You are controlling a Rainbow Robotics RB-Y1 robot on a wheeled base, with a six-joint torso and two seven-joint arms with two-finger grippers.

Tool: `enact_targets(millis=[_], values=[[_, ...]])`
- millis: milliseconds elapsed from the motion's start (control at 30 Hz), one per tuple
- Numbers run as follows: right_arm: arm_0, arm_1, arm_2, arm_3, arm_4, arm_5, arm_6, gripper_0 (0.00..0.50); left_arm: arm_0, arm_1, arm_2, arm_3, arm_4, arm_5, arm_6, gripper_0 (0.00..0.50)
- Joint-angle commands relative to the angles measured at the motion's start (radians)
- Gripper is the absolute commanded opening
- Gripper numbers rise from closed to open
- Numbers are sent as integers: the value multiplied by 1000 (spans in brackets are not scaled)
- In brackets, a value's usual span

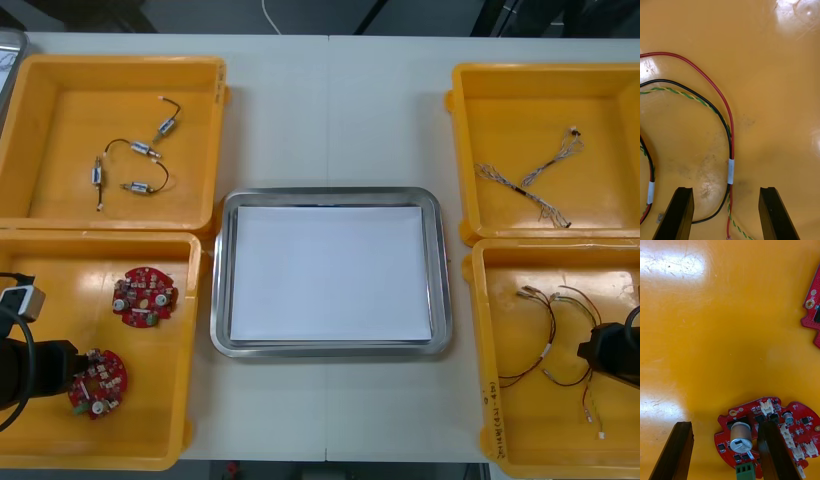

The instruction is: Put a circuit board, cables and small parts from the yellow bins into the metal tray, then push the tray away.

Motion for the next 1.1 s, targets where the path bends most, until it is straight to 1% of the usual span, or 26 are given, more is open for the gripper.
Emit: enact_targets(millis=[33, 200, 467, 500, 533, 567, 600, 633, 667, 767, 800, 833, 900, 933, 967, 1000, 1100], values=[[22, 10, 29, 20, 10, -35, -24, 500, 32, 3, -18, -3, -16, -15, -84, 500], [22, 10, 41, 54, 10, -79, -21, 500, 32, -9, -28, -1, -30, -19, -84, 500], [22, 10, 46, 78, 8, -82, -20, 500, 40, -21, -28, -1, -39, -29, -87, 500], [22, 10, 47, 86, 7, -85, -20, 500, 43, -23, -31, -1, -40, -32, -89, 471], [22, 10, 47, 95, 4, -93, -18, 500, 43, -23, -36, -1, -42, -35, -89, 364], [22, 10, 47, 98, 4, -96, -17, 500, 44, -23, -38, -1, -43, -38, -89, 310], [22, 10, 47, 103, 4, -101, -15, 500, 46, -23, -44, -1, -47, -46, -89, 147], [22, 10, 47, 103, 4, -101, -15, 500, 46, -23, -44, -1, -47, -46, -89, 147], [22, 10, 47, 103, 5, -101, -15, 500, 48, -23, -47, -1, -50, -57, -90, 0], [20, 10, 49, 108, 5, -101, -20, 500, 48, -23, -51, -1, -54, -63, -95, 0], [22, 10, 50, 108, 5, -99, -21, 454, 48, -23, -51, -3, -56, -63, -97, 0], [22, 10, 50, 109, 7, -99, -21, 426, 48, -23, -51, -3, -57, -63, -97, 0], [22, 11, 53, 108, 10, -99, -21, 297, 46, -23, -50, -3, -57, -63, -97, 0], [22, 10, 53, 108, 10, -99, -23, 297, 44, -23, -48, -4, -57, -63, -97, 0], [22, 11, 55, 111, 8, -99, -23, 49, 43, -23, -45, -4, -54, -63, -98, 0], [22, 10, 55, 117, 5, -101, -24, 0, 41, -23, -42, -6, -51, -63, -98, 0], [22, 10, 55, 117, 5, -101, -26, 0, 35, -23, -34, -9, -47, -54, -97, 0]])
